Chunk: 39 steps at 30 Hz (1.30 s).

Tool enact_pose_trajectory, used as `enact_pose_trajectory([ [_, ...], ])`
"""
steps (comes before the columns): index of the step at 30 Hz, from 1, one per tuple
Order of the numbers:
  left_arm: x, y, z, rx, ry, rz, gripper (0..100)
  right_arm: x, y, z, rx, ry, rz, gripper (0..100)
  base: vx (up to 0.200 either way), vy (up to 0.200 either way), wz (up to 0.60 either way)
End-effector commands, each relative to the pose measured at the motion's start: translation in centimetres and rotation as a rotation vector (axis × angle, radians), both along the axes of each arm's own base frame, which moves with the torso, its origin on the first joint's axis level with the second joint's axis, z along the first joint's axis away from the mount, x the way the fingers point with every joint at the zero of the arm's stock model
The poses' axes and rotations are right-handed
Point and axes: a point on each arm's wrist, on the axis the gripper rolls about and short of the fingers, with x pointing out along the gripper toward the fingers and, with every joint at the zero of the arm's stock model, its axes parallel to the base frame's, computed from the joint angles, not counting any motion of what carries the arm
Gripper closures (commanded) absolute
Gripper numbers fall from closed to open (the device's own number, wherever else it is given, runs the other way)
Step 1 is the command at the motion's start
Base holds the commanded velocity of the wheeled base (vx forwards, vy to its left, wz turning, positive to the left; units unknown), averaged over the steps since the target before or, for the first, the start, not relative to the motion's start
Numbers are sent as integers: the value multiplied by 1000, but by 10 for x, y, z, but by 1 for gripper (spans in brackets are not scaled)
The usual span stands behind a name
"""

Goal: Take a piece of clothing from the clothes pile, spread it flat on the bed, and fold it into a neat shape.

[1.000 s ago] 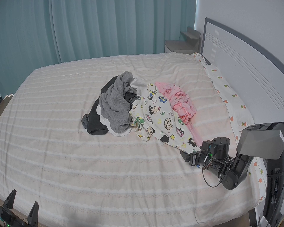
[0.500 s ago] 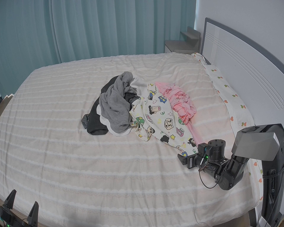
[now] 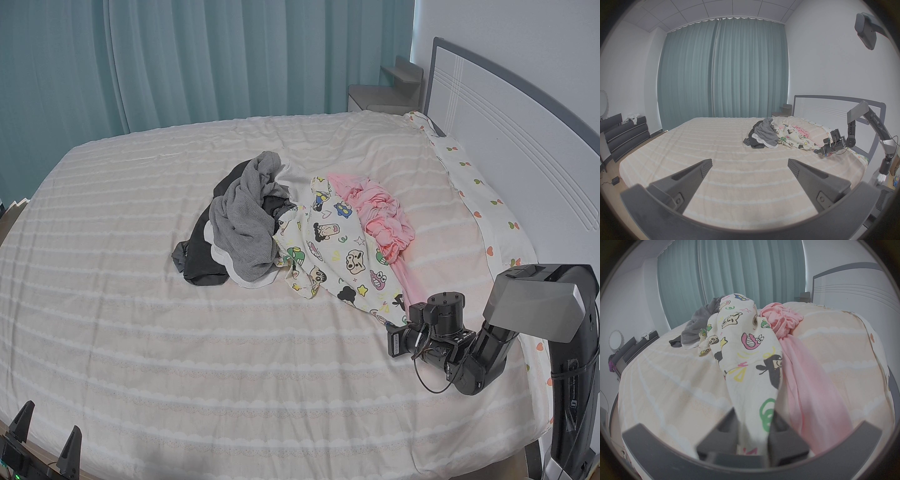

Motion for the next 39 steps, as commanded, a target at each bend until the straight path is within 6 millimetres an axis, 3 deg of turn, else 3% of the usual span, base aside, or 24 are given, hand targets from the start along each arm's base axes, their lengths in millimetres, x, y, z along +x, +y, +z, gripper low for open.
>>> enact_pose_trajectory([
  [1, 0, 0, -4, 1, -3, 0, 0, -2, 1, 4, 7, -14, 2, 100, 0, 0, 0],
  [10, 0, 0, -4, 1, -3, 0, 0, -32, -5, 28, 53, -78, 17, 100, 0, 0, 0],
  [11, 0, 0, -4, 1, -3, 0, 0, -49, -10, 39, 88, -102, 26, 100, 0, 0, 0],
  [13, 0, 0, -4, 1, -3, 0, 0, -49, -10, 39, 88, -102, 26, 100, 0, 0, 0],
  [25, 0, 0, -4, 13, -6, 2, 0, -117, -37, 111, 274, -217, 88, 100, 0, 0, 0],
  [33, 0, 0, -4, 24, -5, -5, 0, -136, -50, 151, 354, -346, 144, 100, 0, 0, 0],
  [39, 0, -1, -4, 36, -10, -23, 0, -140, -51, 194, 406, -479, 194, 100, 0, 0, 0],
])
